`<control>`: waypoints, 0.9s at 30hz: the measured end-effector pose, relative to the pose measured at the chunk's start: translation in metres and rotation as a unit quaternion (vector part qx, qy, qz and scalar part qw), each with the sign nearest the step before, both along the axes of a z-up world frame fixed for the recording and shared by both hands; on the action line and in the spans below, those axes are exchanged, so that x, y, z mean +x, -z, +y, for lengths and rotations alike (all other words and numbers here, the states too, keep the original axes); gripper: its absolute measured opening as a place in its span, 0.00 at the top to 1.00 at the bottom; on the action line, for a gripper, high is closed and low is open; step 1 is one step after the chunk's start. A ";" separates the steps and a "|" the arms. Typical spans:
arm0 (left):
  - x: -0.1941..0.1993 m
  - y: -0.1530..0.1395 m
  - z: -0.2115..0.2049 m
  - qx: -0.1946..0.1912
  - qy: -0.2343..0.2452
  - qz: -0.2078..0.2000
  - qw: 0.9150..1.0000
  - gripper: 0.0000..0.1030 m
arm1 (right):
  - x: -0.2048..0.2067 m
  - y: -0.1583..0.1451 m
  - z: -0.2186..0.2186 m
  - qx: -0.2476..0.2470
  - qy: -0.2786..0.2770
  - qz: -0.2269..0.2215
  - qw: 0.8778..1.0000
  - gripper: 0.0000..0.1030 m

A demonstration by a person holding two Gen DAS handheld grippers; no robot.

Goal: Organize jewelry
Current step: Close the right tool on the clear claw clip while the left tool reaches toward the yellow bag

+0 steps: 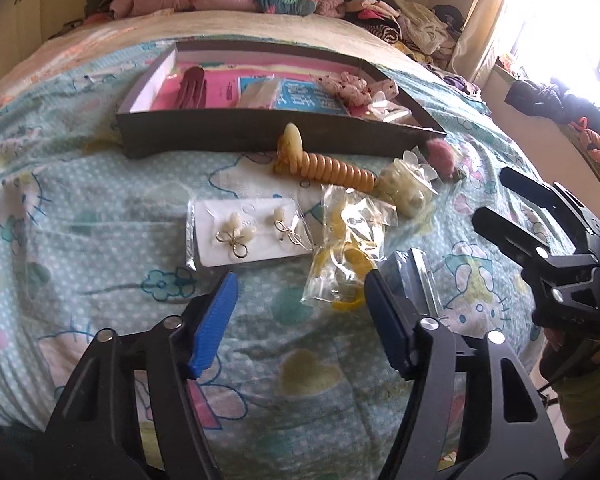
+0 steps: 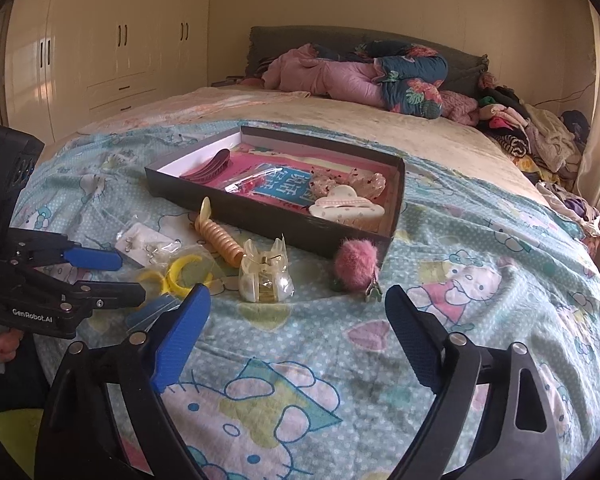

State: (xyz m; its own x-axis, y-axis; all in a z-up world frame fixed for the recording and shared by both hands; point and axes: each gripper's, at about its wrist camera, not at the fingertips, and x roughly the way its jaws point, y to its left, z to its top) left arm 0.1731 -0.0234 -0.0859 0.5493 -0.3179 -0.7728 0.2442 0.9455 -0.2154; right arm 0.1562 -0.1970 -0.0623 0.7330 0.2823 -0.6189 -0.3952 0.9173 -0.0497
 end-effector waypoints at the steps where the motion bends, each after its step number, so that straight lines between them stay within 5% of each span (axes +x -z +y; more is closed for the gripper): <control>1: 0.000 0.000 0.000 -0.003 0.002 0.001 1.000 0.50 | 0.004 0.002 0.001 -0.001 -0.001 0.004 1.000 0.22; 15: 0.006 0.006 -0.009 -0.044 0.019 0.027 0.999 0.62 | 0.046 0.026 0.024 0.007 -0.032 0.053 0.998 0.48; 19: 0.008 0.008 -0.009 -0.055 0.022 0.033 0.998 0.68 | 0.051 0.031 0.027 0.011 -0.041 0.066 0.997 0.63; 27: 0.008 0.006 -0.015 -0.062 0.034 0.034 0.997 0.78 | 0.043 0.027 0.020 0.021 -0.034 0.057 0.998 0.64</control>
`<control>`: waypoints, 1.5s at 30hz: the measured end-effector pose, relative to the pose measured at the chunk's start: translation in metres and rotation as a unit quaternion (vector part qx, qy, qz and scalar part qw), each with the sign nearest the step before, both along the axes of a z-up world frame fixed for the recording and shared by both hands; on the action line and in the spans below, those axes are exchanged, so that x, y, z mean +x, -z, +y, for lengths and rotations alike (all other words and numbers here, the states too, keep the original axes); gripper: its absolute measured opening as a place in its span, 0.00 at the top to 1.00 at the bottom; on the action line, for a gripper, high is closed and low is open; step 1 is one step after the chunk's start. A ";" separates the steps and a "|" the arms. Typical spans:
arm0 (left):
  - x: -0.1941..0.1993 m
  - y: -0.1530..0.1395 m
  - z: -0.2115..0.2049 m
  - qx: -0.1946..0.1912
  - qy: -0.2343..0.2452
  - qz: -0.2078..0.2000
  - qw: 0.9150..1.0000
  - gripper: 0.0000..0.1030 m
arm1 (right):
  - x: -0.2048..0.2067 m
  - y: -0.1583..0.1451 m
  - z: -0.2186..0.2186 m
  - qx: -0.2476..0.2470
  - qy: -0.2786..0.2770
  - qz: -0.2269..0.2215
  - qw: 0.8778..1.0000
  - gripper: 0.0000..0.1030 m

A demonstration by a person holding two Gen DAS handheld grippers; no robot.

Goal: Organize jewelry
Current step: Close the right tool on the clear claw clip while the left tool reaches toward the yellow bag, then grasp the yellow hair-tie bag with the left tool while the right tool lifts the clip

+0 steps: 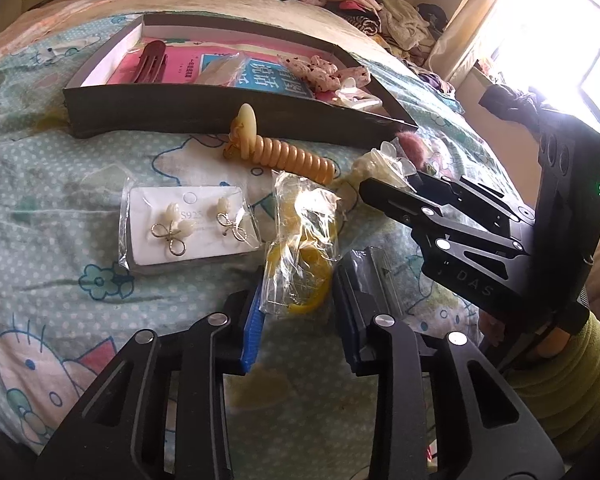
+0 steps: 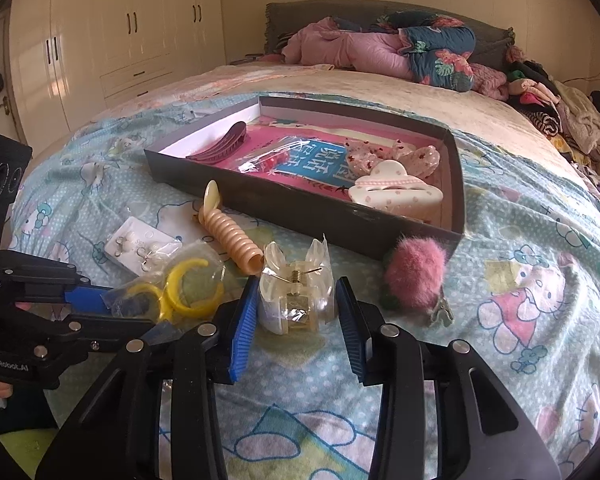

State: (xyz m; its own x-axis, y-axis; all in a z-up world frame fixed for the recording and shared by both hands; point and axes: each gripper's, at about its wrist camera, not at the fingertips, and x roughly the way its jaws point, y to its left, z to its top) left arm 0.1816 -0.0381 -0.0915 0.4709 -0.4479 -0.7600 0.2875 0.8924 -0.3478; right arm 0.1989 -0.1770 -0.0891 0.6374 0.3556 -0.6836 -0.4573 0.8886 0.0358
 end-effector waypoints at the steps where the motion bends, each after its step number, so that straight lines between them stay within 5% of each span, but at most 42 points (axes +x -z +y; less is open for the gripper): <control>1: 0.000 -0.001 0.000 0.001 0.001 -0.001 1.000 0.78 | -0.002 -0.001 -0.001 0.000 0.002 -0.001 1.000 0.64; 16: -0.009 -0.026 0.004 -0.005 0.000 -0.043 0.999 0.82 | -0.030 -0.020 -0.018 0.000 0.012 -0.022 1.000 0.64; 45: 0.011 -0.053 0.047 0.006 -0.046 -0.084 0.995 0.82 | -0.024 -0.048 0.026 0.006 -0.032 -0.044 0.998 0.64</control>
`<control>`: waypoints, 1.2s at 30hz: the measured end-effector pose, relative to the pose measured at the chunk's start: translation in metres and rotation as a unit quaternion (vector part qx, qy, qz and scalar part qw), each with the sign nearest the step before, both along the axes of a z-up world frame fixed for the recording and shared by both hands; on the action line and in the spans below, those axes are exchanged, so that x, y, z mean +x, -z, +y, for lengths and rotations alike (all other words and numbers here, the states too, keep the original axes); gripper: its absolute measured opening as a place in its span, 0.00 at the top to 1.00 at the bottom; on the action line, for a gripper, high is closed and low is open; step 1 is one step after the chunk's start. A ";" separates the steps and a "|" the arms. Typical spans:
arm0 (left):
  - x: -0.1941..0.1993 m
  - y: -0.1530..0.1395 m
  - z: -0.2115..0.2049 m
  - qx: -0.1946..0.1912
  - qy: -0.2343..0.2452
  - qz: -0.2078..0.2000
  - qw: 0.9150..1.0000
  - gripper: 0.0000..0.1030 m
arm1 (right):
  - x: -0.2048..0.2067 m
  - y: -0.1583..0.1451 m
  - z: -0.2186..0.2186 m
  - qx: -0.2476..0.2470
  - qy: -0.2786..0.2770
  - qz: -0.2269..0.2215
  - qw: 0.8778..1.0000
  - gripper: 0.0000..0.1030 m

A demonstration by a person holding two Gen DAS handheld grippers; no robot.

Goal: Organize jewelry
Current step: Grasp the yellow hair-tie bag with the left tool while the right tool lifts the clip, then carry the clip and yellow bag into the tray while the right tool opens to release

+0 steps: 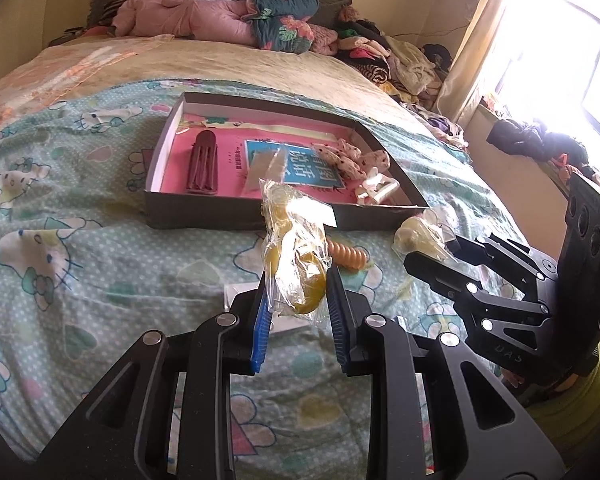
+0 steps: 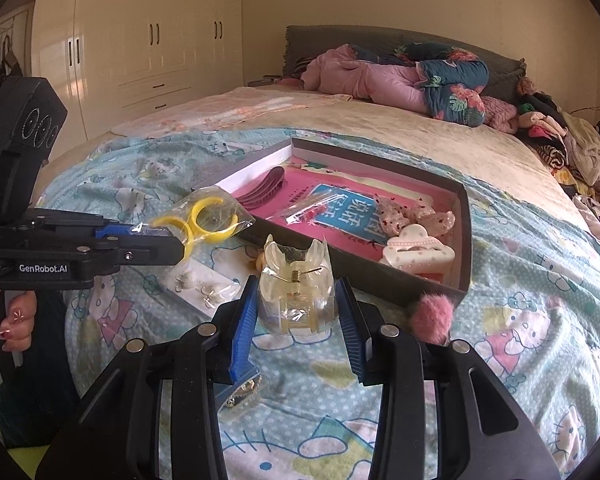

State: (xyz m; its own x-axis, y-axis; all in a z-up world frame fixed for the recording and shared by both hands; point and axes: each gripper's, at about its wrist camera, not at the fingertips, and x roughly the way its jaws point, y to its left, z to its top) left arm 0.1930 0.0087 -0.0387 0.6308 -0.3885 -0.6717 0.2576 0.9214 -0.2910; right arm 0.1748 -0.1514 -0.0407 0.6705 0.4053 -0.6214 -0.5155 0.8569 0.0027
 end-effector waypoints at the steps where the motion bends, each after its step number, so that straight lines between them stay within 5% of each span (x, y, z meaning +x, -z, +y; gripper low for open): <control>1: 0.001 0.000 0.002 -0.001 -0.002 0.000 1.000 0.82 | 0.001 0.000 0.001 0.000 -0.001 0.000 1.000 0.64; 36: 0.076 -0.022 0.016 0.000 -0.016 -0.025 1.000 0.82 | 0.066 -0.017 0.006 0.014 0.029 -0.024 0.999 0.64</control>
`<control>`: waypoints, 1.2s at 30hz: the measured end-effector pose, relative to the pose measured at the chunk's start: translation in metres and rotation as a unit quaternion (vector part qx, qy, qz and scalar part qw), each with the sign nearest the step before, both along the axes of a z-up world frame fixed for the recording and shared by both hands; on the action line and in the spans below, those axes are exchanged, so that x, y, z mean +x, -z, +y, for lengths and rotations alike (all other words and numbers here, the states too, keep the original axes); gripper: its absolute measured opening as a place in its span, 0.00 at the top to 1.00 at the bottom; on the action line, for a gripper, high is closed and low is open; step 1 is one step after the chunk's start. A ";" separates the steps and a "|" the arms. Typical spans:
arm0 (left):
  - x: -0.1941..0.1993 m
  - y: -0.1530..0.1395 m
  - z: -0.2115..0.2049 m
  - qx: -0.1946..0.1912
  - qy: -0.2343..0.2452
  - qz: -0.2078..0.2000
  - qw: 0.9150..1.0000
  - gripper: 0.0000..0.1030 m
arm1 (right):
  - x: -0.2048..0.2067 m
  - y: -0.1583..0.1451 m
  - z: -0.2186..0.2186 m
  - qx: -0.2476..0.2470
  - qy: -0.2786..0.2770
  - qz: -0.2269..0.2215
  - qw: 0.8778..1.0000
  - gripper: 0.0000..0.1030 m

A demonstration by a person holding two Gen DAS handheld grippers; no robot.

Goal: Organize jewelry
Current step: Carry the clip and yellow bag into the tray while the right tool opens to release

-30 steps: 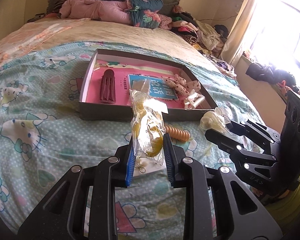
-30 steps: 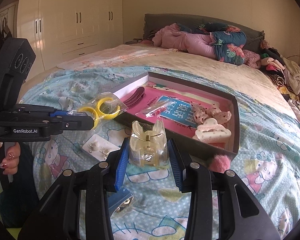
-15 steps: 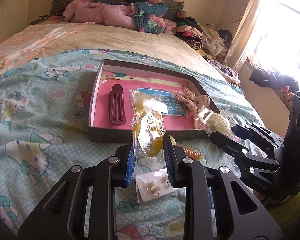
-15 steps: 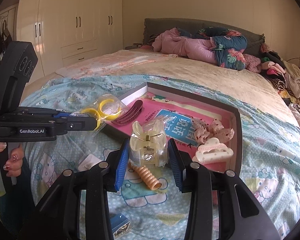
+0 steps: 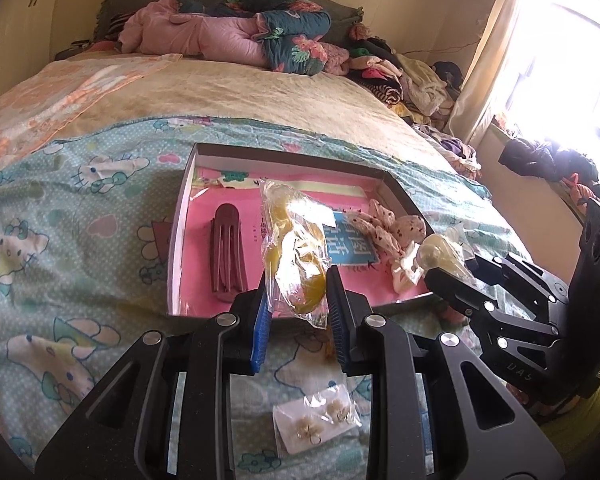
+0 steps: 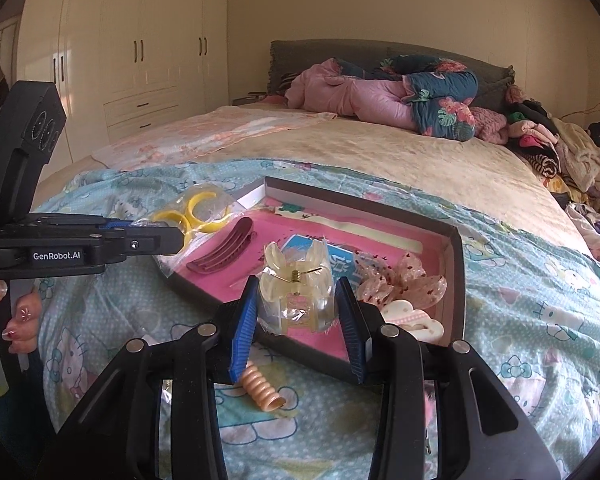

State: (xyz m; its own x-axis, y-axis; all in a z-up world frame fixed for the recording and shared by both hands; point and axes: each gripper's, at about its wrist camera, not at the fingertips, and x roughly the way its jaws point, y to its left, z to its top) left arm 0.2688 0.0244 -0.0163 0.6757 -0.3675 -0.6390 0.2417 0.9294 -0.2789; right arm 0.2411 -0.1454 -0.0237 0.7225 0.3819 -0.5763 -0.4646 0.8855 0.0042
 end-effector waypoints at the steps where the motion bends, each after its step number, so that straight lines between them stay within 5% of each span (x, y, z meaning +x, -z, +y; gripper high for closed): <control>1: 0.003 0.000 -0.001 0.000 0.000 -0.001 1.000 0.82 | 0.003 0.000 -0.001 0.000 0.003 0.001 1.000 0.64; 36: 0.073 0.045 -0.023 0.049 -0.009 0.034 0.998 0.82 | 0.117 0.050 -0.001 -0.048 0.077 0.083 0.992 0.64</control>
